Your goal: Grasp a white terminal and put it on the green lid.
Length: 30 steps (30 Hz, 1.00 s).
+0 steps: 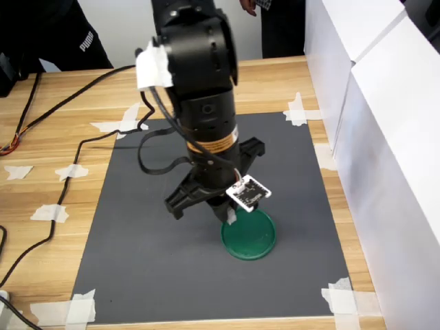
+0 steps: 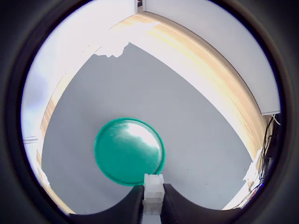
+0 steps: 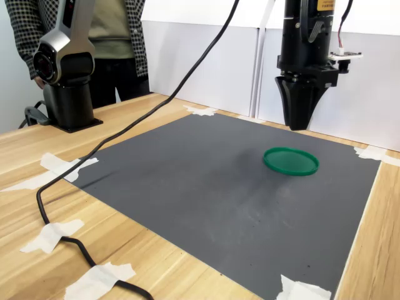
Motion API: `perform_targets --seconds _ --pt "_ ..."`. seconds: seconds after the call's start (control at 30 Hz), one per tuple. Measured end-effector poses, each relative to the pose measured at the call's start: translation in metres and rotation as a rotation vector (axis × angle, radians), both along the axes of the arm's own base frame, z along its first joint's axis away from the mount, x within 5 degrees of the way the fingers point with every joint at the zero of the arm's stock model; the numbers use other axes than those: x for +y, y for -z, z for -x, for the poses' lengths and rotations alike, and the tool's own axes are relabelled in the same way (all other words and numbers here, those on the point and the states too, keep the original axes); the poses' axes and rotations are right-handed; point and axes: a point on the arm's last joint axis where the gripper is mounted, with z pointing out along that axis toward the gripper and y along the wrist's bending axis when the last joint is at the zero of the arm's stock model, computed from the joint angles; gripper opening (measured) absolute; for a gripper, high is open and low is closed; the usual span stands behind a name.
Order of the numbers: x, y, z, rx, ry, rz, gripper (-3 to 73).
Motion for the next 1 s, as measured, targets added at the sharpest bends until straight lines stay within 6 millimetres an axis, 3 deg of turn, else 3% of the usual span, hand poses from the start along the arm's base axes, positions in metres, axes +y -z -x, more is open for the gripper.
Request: perform_targets --seconds 0.3,0.57,1.0 --pt "0.016 0.002 0.002 -0.012 -0.024 -0.003 9.4" --pt "0.018 0.033 -0.007 0.045 -0.028 0.022 9.4" --pt "0.021 0.05 -0.009 0.09 -0.055 0.017 9.5"
